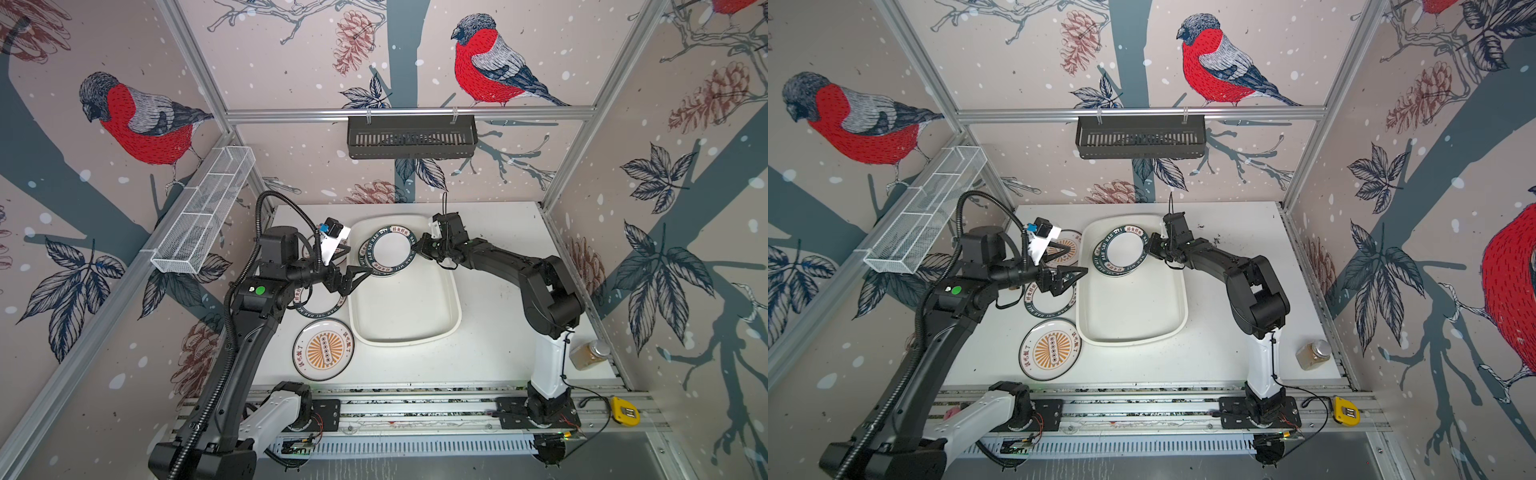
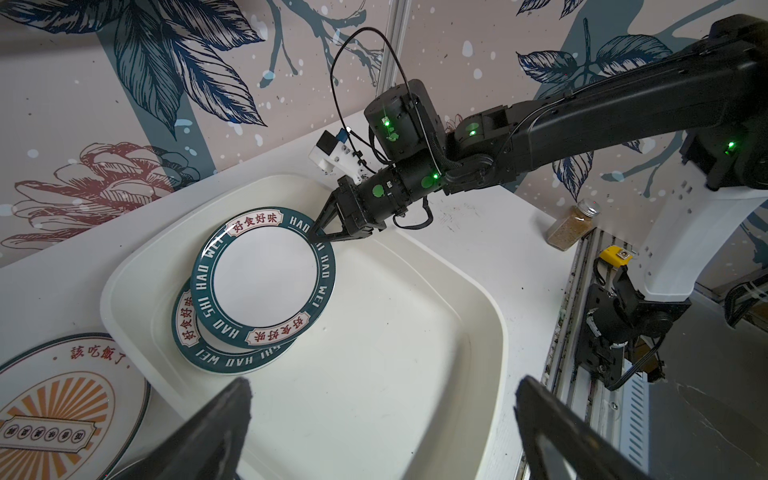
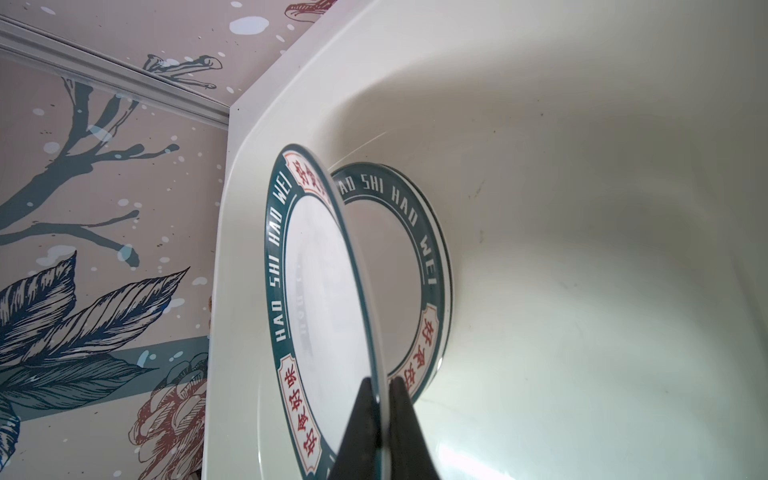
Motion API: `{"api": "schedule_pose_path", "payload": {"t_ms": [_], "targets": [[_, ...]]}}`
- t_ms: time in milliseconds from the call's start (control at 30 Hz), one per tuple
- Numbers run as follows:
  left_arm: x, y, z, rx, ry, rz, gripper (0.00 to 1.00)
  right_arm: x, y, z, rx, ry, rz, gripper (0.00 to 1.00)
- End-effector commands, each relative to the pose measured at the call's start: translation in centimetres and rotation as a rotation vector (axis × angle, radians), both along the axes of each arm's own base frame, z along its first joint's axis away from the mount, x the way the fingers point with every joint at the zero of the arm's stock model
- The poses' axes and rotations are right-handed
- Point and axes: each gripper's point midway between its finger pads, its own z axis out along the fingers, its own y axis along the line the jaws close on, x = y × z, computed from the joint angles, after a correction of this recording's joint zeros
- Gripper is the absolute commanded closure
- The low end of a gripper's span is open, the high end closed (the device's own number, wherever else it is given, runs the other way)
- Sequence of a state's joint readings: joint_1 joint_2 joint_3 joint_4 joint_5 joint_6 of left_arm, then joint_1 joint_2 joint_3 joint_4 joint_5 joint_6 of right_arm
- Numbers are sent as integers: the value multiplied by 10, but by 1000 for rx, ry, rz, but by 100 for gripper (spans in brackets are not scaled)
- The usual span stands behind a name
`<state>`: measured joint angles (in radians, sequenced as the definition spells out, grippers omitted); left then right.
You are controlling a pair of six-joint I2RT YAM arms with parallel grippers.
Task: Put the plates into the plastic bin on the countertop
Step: 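Lower the green plate onto the stacked plates in the bin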
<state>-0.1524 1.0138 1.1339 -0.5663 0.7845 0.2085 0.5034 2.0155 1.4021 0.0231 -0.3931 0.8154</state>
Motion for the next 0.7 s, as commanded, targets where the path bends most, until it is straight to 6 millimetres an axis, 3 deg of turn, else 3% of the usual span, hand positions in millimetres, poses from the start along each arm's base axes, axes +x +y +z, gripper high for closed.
{"api": "schedule_pose_path", "payload": {"t_ms": [0, 667], "targets": [[-1, -2, 6, -11, -20, -18, 2, 6, 11, 9, 42, -30, 15, 98], [0, -3, 7, -13, -20, -23, 2, 15, 21, -11, 17, 7, 33, 95]]}}
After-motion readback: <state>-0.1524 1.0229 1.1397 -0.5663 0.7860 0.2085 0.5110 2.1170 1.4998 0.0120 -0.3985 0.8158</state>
